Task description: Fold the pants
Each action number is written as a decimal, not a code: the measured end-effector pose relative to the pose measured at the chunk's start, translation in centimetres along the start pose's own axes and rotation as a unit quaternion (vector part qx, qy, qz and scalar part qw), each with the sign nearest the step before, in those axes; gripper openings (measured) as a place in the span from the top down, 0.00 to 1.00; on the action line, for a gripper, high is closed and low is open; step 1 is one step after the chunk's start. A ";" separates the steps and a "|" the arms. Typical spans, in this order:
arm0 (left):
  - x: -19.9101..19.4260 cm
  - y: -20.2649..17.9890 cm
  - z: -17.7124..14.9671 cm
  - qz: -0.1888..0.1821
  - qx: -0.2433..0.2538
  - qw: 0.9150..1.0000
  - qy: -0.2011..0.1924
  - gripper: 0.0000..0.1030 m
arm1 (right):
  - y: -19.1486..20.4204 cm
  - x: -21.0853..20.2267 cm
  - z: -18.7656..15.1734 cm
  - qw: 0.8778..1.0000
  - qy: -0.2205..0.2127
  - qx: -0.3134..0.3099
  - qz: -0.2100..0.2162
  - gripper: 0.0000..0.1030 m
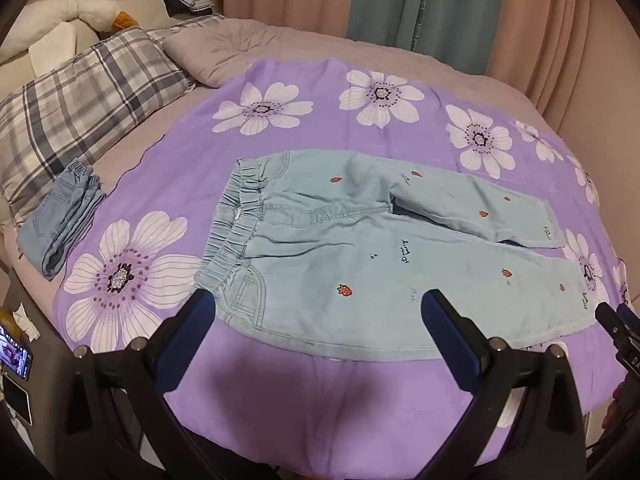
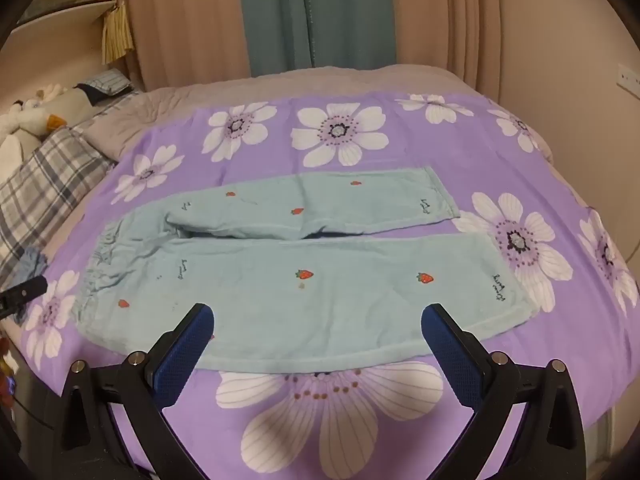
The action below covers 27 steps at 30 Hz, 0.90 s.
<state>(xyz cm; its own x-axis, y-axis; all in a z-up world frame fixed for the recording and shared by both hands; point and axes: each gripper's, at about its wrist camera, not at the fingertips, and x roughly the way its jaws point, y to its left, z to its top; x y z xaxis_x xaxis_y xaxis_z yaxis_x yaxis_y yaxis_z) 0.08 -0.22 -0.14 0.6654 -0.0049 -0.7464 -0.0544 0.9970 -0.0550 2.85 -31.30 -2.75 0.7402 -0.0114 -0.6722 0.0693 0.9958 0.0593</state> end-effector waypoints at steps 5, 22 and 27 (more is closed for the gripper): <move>-0.8 -0.9 -0.1 -0.011 0.006 1.000 -0.003 0.00 | 0.1 -0.2 0.0 1.000 0.006 0.004 0.006 0.00; -0.8 -1.3 -0.6 -0.022 0.021 1.000 -0.002 0.00 | 0.4 -0.7 -0.1 1.000 0.004 -0.016 -0.002 0.00; -0.7 -1.5 -0.6 -0.024 0.024 0.999 -0.001 0.00 | 0.4 -0.8 -0.2 1.000 0.005 -0.016 -0.002 0.00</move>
<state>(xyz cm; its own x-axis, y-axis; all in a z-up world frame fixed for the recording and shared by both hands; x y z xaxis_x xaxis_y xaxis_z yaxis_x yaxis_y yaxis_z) -0.77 -1.73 0.08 0.6677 -0.0519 -0.7426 0.0135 0.9982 -0.0577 2.18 -30.87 -2.37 0.7336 -0.0156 -0.6794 0.0518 0.9981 0.0331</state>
